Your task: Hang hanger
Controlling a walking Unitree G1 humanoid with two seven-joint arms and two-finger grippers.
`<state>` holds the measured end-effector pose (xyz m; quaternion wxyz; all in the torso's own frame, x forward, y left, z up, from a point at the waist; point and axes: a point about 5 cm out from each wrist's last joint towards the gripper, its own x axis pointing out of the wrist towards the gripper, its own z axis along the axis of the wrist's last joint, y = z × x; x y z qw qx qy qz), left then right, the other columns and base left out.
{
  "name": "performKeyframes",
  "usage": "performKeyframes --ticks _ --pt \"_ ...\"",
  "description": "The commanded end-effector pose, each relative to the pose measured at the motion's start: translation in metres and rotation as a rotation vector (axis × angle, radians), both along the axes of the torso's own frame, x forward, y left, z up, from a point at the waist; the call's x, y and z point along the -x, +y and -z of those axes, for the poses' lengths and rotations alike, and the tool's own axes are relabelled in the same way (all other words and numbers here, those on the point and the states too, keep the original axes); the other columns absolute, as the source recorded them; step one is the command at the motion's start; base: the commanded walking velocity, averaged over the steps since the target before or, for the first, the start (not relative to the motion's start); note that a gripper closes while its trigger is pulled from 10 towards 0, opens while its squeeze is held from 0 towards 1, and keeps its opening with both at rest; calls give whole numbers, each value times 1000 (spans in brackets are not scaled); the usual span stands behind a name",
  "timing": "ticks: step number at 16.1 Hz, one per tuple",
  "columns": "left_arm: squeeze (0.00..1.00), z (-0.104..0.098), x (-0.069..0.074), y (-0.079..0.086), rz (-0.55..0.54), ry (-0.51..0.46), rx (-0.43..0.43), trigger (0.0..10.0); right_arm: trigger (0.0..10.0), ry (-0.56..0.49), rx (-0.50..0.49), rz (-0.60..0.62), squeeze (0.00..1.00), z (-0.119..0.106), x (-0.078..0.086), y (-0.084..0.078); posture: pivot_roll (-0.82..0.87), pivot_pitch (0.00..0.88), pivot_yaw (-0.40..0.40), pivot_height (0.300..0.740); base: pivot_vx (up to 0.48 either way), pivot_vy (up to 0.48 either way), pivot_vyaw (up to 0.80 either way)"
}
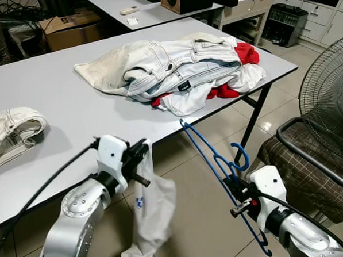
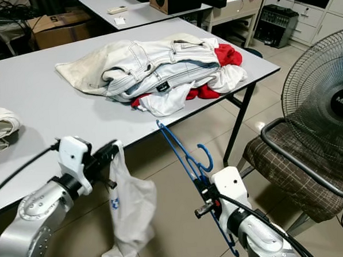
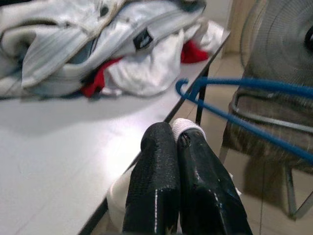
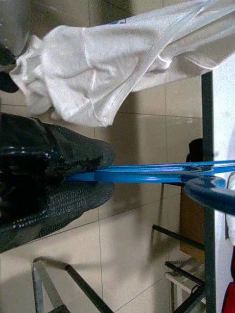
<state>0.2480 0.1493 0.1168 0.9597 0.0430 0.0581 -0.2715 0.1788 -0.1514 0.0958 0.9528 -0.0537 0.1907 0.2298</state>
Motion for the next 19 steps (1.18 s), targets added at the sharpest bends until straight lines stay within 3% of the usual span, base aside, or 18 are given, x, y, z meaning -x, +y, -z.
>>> performKeyframes --ticks 1,3,7,8,9,13,14,16,18,19 --pt "0 -1 -1 -2 18 -22 -46 10000 10000 1 7 -31 0 0 3 -3 -45 0 11 740 0 0 0" --pt "0 -5 -11 1 47 -51 -137 10000 10000 24 2 -242 0 -6 16 -2 -47 0 15 740 0 0 0" --pt "0 -19 -27 -1 98 -60 -170 10000 10000 78 67 -419 0 -15 27 -20 -56 0 25 740 0 0 0" --pt "0 -20 -28 -4 127 -51 -144 2667 10000 94 79 -457 0 -15 29 -25 -62 0 29 740 0 0 0" --pt "0 -19 -26 -8 188 -38 -141 0 10000 108 91 -486 0 -16 31 -29 -64 0 28 740 0 0 0" --pt "0 -12 -22 -6 360 6 -236 0 10000 103 143 -512 0 -18 31 -35 -61 0 21 740 0 0 0" --pt "0 -10 -22 -2 442 17 -310 0 10000 91 178 -520 0 -19 28 -35 -57 0 20 740 0 0 0" --pt "0 -7 -25 0 487 43 -322 0 10000 74 184 -519 0 -17 24 -30 -53 0 24 740 0 0 0" --pt "0 2 -33 0 384 70 -268 0 10000 69 192 -449 0 -6 18 -24 -59 6 48 740 0 0 0" --pt "0 8 -34 -2 315 71 -225 2196 10000 64 199 -356 0 3 13 -25 -65 11 60 740 0 0 0"
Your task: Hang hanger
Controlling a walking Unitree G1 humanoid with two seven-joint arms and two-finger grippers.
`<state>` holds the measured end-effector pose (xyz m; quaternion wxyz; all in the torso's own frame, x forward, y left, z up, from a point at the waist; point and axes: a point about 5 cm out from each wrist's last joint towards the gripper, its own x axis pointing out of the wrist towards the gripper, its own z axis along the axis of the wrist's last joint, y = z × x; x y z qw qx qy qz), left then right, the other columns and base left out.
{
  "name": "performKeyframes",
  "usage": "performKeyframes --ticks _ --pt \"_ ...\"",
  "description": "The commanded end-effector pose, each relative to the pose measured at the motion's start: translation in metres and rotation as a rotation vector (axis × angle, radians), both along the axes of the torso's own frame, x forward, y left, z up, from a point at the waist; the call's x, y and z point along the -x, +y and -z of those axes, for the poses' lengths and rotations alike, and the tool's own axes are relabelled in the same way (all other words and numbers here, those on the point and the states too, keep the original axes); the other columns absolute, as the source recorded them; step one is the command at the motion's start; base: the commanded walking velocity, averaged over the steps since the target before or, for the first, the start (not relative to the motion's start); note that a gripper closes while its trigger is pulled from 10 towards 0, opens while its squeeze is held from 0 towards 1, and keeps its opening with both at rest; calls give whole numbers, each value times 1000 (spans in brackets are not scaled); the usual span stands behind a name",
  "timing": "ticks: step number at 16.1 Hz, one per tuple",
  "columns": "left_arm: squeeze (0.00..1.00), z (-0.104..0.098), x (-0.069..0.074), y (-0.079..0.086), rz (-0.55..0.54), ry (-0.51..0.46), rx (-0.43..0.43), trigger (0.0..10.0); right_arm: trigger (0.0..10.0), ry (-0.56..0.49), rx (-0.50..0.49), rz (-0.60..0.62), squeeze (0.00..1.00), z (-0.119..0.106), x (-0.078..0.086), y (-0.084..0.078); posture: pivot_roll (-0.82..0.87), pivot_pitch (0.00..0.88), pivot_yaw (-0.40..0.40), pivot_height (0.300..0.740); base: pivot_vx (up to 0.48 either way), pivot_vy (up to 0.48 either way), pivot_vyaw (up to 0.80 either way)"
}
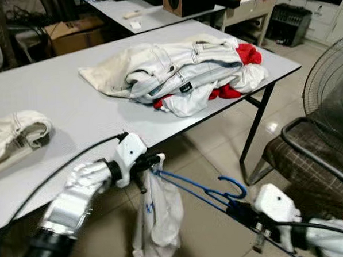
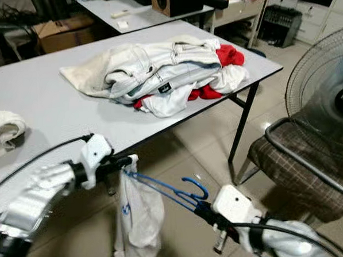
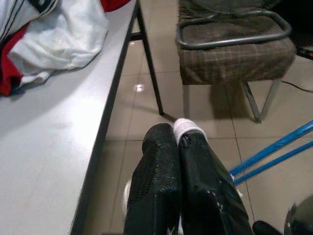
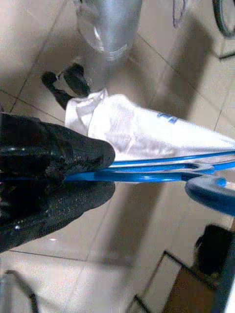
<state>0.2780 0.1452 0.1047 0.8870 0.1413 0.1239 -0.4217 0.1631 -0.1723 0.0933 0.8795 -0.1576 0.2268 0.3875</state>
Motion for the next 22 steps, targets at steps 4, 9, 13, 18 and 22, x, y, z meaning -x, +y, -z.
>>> performKeyframes --ticks 4,9,13,18,22 --pt "0 26 22 -6 -135 31 121 10000 10000 34 26 265 0 36 -3 -3 -76 27 68 740 0 0 0" --pt "0 36 29 6 -233 -8 60 10000 10000 12 -12 372 0 44 -11 3 -52 29 14 740 0 -436 0" --pt "0 36 32 8 -240 -24 54 10000 10000 20 -25 343 0 45 -10 8 -46 32 12 740 0 -480 0" --pt "0 40 24 12 -288 37 40 10000 10000 -11 -41 361 0 41 -15 7 -51 37 32 740 0 -185 0" --pt "0 28 9 4 -247 -34 45 10000 10000 -30 -81 379 0 36 -21 9 -56 43 48 740 0 360 -400"
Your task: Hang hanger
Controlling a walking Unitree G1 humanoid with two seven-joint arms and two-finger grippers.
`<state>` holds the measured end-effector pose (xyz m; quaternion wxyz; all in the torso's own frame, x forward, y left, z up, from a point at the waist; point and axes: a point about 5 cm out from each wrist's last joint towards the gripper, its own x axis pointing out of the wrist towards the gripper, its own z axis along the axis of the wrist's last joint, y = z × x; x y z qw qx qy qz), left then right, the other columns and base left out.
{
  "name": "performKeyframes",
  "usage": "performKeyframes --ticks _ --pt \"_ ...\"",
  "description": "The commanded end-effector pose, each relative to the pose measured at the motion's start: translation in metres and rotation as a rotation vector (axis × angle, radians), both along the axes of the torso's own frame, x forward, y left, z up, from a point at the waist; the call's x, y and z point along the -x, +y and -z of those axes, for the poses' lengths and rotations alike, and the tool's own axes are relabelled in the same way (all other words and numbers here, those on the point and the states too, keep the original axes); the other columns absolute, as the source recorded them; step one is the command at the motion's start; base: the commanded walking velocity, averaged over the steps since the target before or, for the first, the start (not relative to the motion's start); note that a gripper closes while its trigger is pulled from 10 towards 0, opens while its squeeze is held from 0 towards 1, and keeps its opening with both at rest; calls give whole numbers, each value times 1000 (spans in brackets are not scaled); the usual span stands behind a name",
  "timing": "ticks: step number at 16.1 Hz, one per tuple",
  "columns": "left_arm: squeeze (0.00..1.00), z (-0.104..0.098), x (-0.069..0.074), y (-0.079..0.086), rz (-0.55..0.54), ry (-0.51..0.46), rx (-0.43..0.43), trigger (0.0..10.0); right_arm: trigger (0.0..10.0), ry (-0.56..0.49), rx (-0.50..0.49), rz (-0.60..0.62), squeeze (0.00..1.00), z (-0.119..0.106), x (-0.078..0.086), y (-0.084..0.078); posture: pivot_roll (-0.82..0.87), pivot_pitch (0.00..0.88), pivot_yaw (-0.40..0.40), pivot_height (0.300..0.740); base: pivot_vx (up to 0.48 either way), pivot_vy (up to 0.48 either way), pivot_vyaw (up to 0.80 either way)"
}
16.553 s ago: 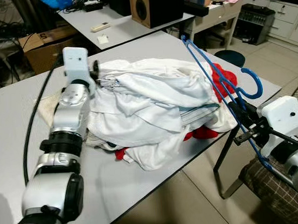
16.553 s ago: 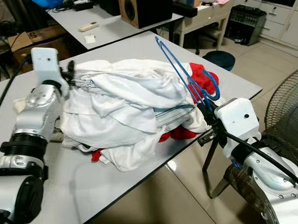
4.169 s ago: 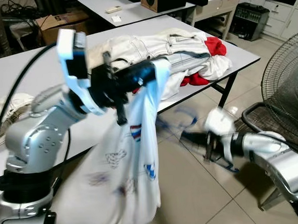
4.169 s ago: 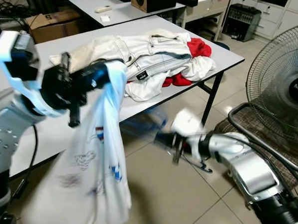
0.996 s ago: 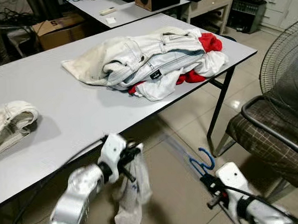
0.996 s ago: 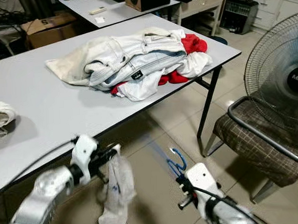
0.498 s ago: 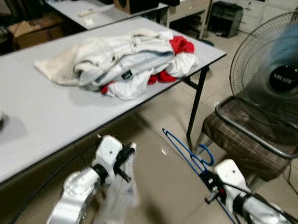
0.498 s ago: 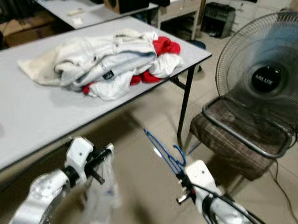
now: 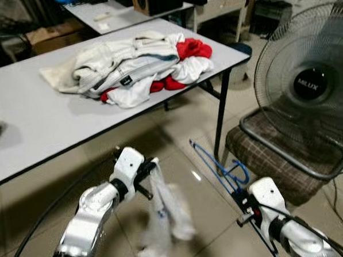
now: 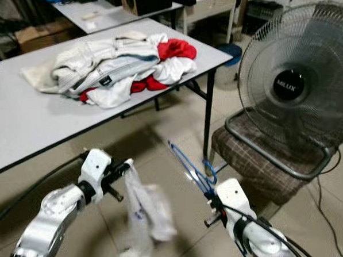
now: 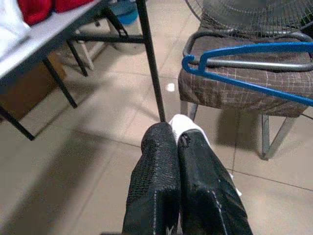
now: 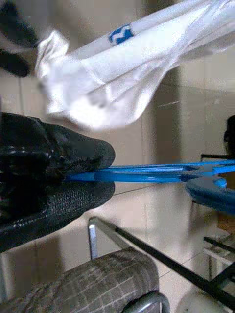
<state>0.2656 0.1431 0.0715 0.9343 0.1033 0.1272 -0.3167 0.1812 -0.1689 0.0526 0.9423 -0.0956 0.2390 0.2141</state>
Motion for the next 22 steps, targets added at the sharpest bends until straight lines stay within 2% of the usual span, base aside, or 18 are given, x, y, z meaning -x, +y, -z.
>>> performKeyframes --ticks 1,2,3,4,6,7,8,9,11,12,15,17,19,21,22 --pt "0 -9 -8 4 -1 -40 -1 10000 10000 -44 -25 -46 0 -8 -3 6 -58 47 50 740 0 0 0" --pt "0 -12 -11 4 13 -47 -1 10000 10000 -46 -25 -72 0 -10 -3 6 -60 52 53 740 0 0 0" --pt "0 -11 -15 5 53 -30 -23 0 10000 -42 -10 -104 0 -10 -2 5 -61 56 52 740 0 0 0" --pt "0 -12 -17 5 83 -30 -36 0 10000 -36 2 -125 0 -9 -2 5 -61 56 52 740 0 0 0" --pt "0 -19 -26 7 201 -30 -125 0 10000 -3 71 -245 0 -6 2 3 -53 62 51 740 0 0 0" --pt "0 -23 -34 11 220 -35 -188 0 10000 19 97 -320 0 -6 5 2 -50 62 50 740 0 0 0" --pt "0 -27 -42 13 219 -48 -217 0 10000 41 103 -381 0 -6 9 2 -46 60 49 740 0 0 0" --pt "0 -36 -58 16 204 -81 -268 0 10000 93 129 -512 0 -8 17 0 -44 59 50 740 0 0 0" --pt "0 -39 -60 16 209 -84 -266 0 10000 96 133 -526 0 -8 17 0 -43 58 52 740 0 0 0" --pt "0 -45 -64 12 247 -103 -261 0 10000 72 129 -518 0 -11 12 3 -42 60 61 740 0 0 0" --pt "0 -50 -64 6 322 -132 -235 0 10000 29 141 -500 0 -13 1 15 -37 55 57 740 0 0 0" --pt "0 -48 -63 10 356 -149 -285 0 10000 30 158 -518 0 -16 3 16 -31 50 54 740 0 0 0" --pt "0 -51 -63 11 372 -166 -268 0 10000 31 181 -517 0 -20 6 11 -30 48 54 740 0 0 0" --pt "0 -60 -62 12 442 -185 -214 0 10000 14 248 -487 0 -29 7 -9 -26 39 63 740 0 0 0" --pt "0 -60 -62 12 442 -185 -214 0 10000 14 248 -487 0 -29 7 -9 -26 39 63 740 0 0 0"
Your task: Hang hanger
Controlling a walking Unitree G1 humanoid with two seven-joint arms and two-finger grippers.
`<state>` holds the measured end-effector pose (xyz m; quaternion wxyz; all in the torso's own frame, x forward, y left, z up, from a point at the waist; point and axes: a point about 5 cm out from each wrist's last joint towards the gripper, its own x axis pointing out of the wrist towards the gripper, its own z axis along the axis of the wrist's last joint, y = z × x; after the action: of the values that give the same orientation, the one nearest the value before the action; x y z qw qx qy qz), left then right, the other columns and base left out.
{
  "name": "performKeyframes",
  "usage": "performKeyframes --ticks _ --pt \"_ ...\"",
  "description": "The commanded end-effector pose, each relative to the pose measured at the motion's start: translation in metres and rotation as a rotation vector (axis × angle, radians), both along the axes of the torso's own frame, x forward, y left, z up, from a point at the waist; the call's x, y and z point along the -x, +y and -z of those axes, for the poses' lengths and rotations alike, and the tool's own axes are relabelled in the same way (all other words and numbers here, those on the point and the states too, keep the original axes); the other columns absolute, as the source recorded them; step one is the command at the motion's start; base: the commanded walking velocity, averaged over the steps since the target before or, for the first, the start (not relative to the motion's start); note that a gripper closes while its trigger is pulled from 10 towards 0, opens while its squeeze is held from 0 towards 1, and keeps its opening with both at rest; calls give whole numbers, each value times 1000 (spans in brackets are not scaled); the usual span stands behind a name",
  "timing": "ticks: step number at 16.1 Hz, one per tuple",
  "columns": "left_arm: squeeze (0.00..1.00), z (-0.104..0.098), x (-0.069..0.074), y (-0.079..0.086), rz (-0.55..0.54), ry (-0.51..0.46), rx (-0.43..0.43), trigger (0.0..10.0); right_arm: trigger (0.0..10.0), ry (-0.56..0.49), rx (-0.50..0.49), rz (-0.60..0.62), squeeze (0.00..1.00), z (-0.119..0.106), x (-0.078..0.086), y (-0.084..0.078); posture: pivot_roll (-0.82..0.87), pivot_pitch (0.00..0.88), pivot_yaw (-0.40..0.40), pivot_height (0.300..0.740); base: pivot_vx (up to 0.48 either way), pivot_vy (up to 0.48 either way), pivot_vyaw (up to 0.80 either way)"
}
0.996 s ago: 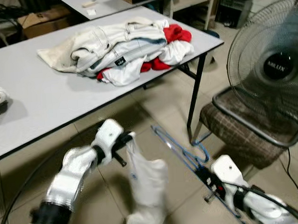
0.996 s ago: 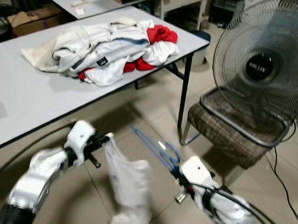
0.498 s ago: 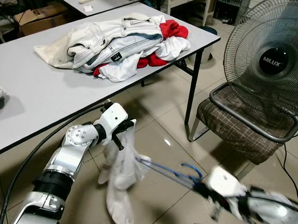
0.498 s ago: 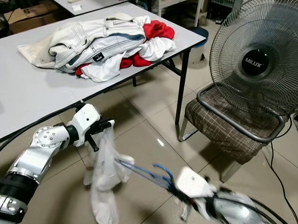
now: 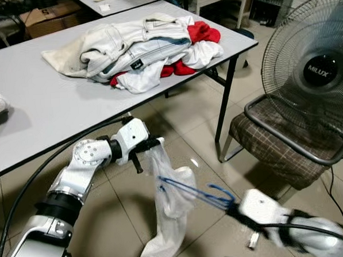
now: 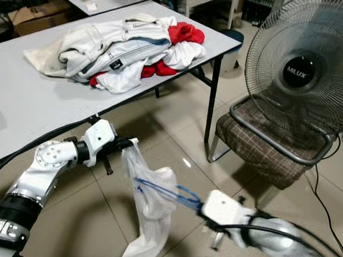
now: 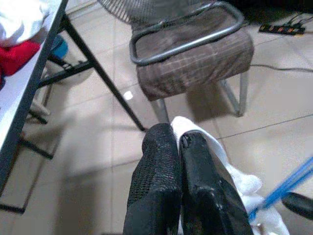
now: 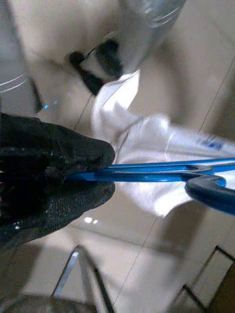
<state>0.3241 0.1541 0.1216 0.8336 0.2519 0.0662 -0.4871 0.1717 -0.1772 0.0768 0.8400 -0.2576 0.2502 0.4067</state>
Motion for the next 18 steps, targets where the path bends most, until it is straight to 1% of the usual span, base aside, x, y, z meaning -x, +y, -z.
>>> performKeyframes --ticks 1,2,3,4,5,7,8,9,11,14,16,18 --pt "0 -10 -3 1 23 -31 15 0 10000 -33 10 0 0 -8 -2 -4 -26 39 63 740 0 0 0" --pt "0 -9 -7 6 2 -42 -40 0 10000 -71 49 8 0 -19 -5 -10 -25 38 70 740 0 0 0" --pt "0 -9 -9 8 -6 -49 -50 0 10000 -87 65 25 0 -22 -7 -12 -25 42 77 740 0 0 0" --pt "0 -11 -9 9 -4 -50 -38 0 10000 -98 72 40 0 -24 -9 -13 -24 44 79 740 0 0 0" --pt "0 -13 -8 7 25 -48 -5 0 10000 -123 88 64 0 -24 -13 -14 -23 45 81 740 0 0 0" --pt "0 -15 -6 4 74 -39 8 0 10000 -163 126 82 0 -24 -19 -16 -17 49 77 740 0 0 0" --pt "0 -14 -8 7 56 -57 -27 0 10000 -163 122 74 0 -27 -20 -14 -15 51 77 740 0 0 0" --pt "0 -14 -9 8 51 -60 -23 0 10000 -161 93 71 0 -30 -21 -12 -15 51 77 740 0 0 0" --pt "0 -18 -8 7 75 -59 0 0 10000 -164 93 43 0 -28 -25 -8 -13 51 78 740 0 0 0" --pt "0 -19 -8 5 86 -64 6 0 10000 -164 54 -12 0 -30 -28 0 -11 51 77 740 0 0 0" --pt "0 -21 -8 2 100 -72 21 0 10000 -160 -11 -68 0 -35 -29 12 -9 52 73 740 0 0 0" --pt "0 -22 -8 -1 108 -79 24 0 10000 -149 -21 -92 0 -33 -29 17 -6 53 71 740 0 0 0"
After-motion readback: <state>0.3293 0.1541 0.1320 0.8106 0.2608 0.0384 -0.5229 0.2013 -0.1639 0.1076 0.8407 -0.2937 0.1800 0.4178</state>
